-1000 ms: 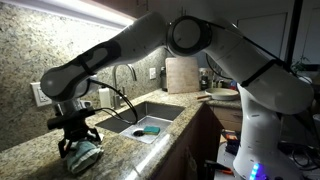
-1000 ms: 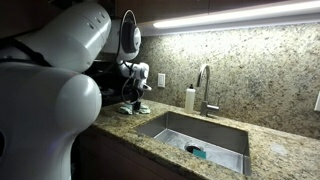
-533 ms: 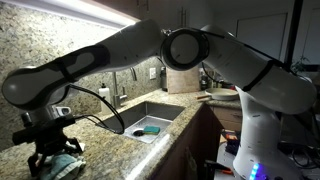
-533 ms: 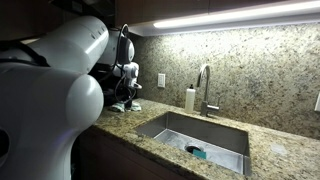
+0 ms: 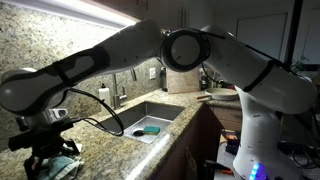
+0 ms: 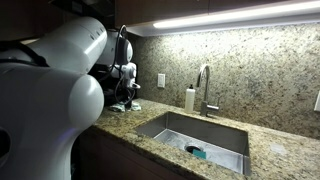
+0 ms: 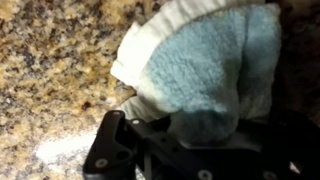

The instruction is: Use the towel to wipe the surface

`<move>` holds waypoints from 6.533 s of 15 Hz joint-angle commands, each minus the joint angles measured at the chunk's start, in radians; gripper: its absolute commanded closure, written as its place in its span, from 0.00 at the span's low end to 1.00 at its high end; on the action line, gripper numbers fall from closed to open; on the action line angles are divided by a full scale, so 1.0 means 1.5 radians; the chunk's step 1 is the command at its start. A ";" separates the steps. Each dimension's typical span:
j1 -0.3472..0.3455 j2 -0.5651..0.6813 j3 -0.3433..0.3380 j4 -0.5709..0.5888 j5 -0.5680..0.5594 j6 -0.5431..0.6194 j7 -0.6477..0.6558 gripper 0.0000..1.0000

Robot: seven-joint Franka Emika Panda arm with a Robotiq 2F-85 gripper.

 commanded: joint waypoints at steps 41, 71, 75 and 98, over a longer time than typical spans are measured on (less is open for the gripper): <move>-0.075 0.185 -0.065 0.334 -0.046 -0.096 0.095 0.90; -0.107 0.254 0.001 0.465 0.010 -0.236 0.022 0.90; -0.158 0.252 -0.001 0.464 0.024 -0.257 0.041 0.91; -0.120 0.211 0.079 0.471 0.135 -0.713 -0.052 0.00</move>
